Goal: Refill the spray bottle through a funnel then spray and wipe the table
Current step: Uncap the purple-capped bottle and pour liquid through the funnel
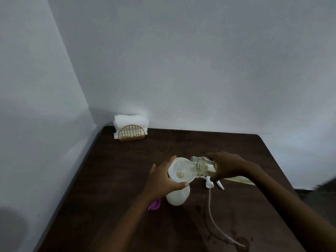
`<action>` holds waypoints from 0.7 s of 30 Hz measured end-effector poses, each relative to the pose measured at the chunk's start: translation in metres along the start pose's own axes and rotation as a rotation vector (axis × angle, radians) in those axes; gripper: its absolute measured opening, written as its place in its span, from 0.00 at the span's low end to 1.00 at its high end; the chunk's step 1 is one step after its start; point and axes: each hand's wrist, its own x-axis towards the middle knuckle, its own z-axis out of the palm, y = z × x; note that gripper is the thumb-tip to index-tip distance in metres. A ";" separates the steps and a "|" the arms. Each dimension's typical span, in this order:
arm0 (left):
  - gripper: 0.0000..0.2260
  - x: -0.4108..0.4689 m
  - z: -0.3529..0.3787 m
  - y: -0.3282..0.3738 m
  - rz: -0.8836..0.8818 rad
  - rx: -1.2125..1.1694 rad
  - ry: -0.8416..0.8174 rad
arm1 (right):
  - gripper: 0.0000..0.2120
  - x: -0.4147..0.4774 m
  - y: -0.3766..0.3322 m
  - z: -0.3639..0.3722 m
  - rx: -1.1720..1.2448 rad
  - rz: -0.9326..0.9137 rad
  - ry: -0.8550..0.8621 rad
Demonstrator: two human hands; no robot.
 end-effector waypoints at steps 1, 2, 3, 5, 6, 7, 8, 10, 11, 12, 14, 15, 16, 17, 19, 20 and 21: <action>0.39 0.000 0.000 0.000 0.000 0.003 0.000 | 0.27 0.000 0.000 0.000 0.003 0.000 0.002; 0.39 0.000 -0.001 0.001 0.000 0.001 -0.003 | 0.28 0.000 0.000 0.000 0.005 0.001 0.004; 0.38 0.000 -0.001 0.002 0.001 -0.007 -0.007 | 0.28 0.000 0.000 0.000 0.005 0.003 0.005; 0.36 -0.001 -0.002 0.005 0.009 -0.021 -0.015 | 0.30 -0.001 0.000 0.000 0.002 0.003 0.004; 0.36 -0.001 -0.003 0.006 0.010 -0.022 -0.016 | 0.30 -0.001 0.000 -0.001 0.000 0.002 0.003; 0.36 -0.002 -0.003 0.006 0.008 -0.019 -0.014 | 0.29 -0.001 -0.001 -0.001 0.000 0.002 0.003; 0.36 -0.002 -0.003 0.006 0.006 -0.013 -0.010 | 0.28 -0.001 -0.001 -0.002 0.000 0.002 0.002; 0.36 -0.002 -0.002 0.006 0.006 -0.012 -0.009 | 0.27 -0.002 -0.001 -0.002 -0.001 0.002 0.002; 0.36 -0.002 -0.002 0.006 0.006 -0.015 -0.010 | 0.27 -0.002 -0.001 -0.002 0.000 0.003 0.002; 0.36 -0.002 -0.002 0.006 0.007 -0.018 -0.011 | 0.27 -0.002 -0.002 -0.002 0.000 0.003 0.002; 0.38 -0.002 -0.001 0.005 0.005 -0.015 0.000 | 0.27 -0.002 -0.002 -0.001 -0.005 0.002 0.001; 0.38 -0.002 -0.001 0.004 0.002 -0.013 0.005 | 0.28 -0.002 -0.002 -0.002 -0.006 0.001 0.001; 0.38 -0.001 -0.001 0.003 0.000 -0.012 0.007 | 0.28 -0.002 -0.002 -0.002 -0.006 -0.001 0.000; 0.38 -0.001 -0.001 0.003 -0.001 -0.010 0.006 | 0.28 -0.003 -0.003 -0.003 -0.003 -0.003 -0.001; 0.39 -0.001 -0.001 0.003 0.002 -0.004 0.002 | 0.29 -0.003 -0.003 -0.004 0.004 -0.009 -0.005; 0.38 -0.001 -0.001 0.003 0.002 -0.003 0.002 | 0.29 -0.003 -0.003 -0.004 0.007 -0.010 -0.006; 0.38 -0.001 -0.001 0.004 0.004 -0.004 0.003 | 0.29 -0.003 -0.002 -0.004 0.010 -0.008 -0.007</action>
